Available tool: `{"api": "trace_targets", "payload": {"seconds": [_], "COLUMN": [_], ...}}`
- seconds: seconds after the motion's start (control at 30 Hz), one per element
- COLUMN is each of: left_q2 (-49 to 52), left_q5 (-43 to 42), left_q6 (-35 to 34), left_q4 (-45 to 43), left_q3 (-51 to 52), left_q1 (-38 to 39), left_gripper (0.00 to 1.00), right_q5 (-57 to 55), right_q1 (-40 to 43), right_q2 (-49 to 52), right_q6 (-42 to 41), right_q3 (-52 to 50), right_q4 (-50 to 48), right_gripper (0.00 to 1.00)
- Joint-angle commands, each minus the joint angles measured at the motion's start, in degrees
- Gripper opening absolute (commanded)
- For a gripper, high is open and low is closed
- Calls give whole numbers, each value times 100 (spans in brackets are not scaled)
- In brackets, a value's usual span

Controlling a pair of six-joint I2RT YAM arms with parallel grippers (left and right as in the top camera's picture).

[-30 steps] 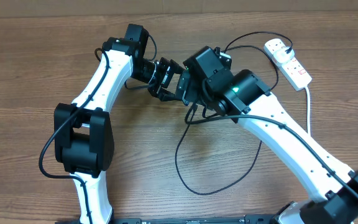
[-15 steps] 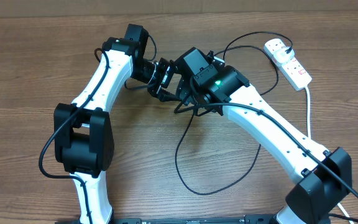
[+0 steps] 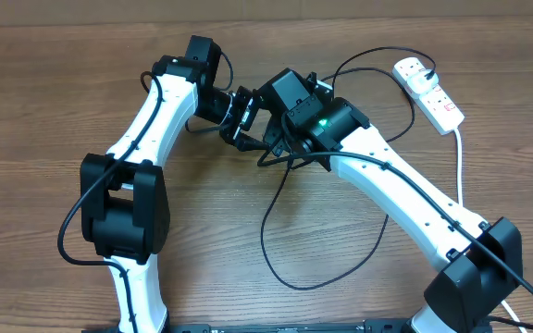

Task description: Plug charger to phone and switch on socket

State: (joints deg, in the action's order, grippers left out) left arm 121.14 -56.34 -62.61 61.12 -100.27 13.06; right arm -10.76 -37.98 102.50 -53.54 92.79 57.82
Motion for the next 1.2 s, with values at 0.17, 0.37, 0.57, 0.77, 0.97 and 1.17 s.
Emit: {"api": "trace_targets", "payload": {"seconds": [0.17, 0.37, 0.57, 0.77, 0.97, 1.17], "left_q2": [-63, -63, -63, -63, -63, -63], "left_q5": [-221, -219, -219, -219, -219, -219], "left_q6": [-177, -216, -219, -219, -216, -216], "left_q4": [11, -4, -9, -9, -13, -15], "left_q3": [-195, -195, -195, -195, -195, -195], "left_q1": [13, 13, 13, 13, 13, 13], "left_gripper": [66, 66, 67, 67, 68, 68], "right_q5": [-55, -7, 52, 52, 52, 142], "right_q1": [-15, -15, -15, -15, -15, -15], "right_q2": [-2, -2, -2, -2, -2, -2], "right_q6": [66, 127, 131, 146, 146, 146], "right_q3": [157, 157, 157, 157, 157, 157], "right_q4": [-103, -118, -138, -146, -162, -164], "right_gripper": [39, 32, 26, 22, 21, 13]}}
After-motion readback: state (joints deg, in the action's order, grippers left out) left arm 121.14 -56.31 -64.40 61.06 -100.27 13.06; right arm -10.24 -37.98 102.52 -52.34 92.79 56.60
